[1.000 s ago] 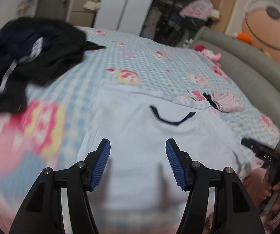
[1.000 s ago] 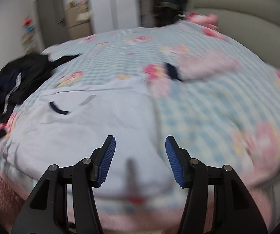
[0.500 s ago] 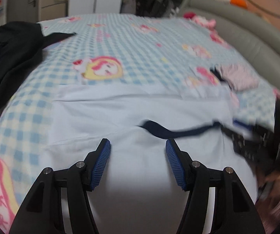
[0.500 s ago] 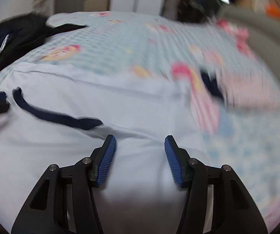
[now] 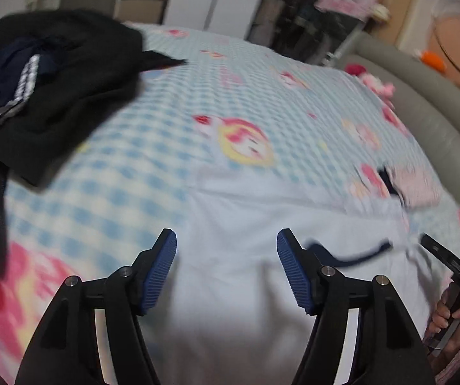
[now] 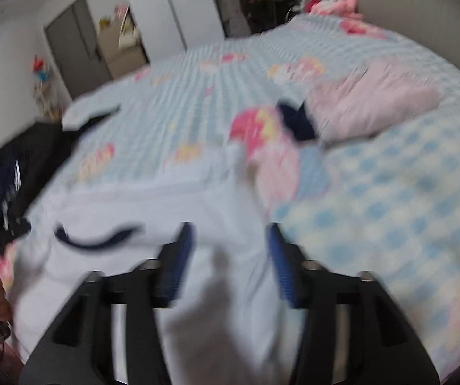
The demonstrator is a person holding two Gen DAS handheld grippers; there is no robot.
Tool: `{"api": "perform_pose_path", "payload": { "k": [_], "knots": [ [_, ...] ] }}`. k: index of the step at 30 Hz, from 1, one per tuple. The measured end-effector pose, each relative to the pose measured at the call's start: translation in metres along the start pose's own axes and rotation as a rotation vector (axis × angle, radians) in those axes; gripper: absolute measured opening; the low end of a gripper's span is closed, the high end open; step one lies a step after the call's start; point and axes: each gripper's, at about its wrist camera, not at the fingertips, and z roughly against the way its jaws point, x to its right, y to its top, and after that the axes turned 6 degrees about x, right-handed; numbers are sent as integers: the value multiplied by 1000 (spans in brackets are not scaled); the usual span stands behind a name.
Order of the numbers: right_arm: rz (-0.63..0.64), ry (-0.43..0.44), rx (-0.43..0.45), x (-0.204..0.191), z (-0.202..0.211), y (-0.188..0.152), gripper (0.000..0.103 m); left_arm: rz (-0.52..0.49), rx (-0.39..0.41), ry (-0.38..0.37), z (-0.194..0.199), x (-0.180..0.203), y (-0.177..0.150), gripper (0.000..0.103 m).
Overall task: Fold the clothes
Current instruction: 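Grasp the shirt's folded edge with both tools and fold it over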
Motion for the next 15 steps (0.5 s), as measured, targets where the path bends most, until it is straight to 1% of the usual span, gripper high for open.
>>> {"api": "perform_pose_path", "payload": {
  "k": [2, 4, 6, 8, 9, 10, 11, 12, 13, 14, 15],
  "knots": [
    [-5, 11, -27, 4, -9, 23, 77, 29, -35, -13, -15, -9, 10, 67],
    [7, 37, -74, 5, -27, 42, 76, 58, -69, -26, -30, -17, 20, 67],
    [58, 27, -133, 4, -56, 54, 76, 88, -104, -39, -45, -26, 30, 67],
    [74, 33, -219, 9, -86, 59, 76, 99, -131, -54, -60, -29, 38, 66],
    [63, 53, -267, 13, -100, 59, 75, 80, -128, -52, -60, -25, 40, 59],
    [44, 88, -308, 17, -110, 59, 71, 59, -119, -43, -58, -22, 42, 31],
    [31, 126, -340, 19, -119, 59, 56, 38, -110, -34, -55, -18, 44, 14],
    [43, 149, -363, 18, -125, 58, 31, 17, -100, -25, -53, -15, 46, 7],
    [96, 144, -365, 12, -126, 59, 20, -4, -91, -17, -50, -11, 48, 7],
    [133, 139, -346, 8, -123, 60, 11, -25, -82, -8, -48, -8, 51, 7],
    [139, 147, -321, 6, -118, 64, 8, -46, -73, 1, -45, -4, 53, 7]
  ]
}}
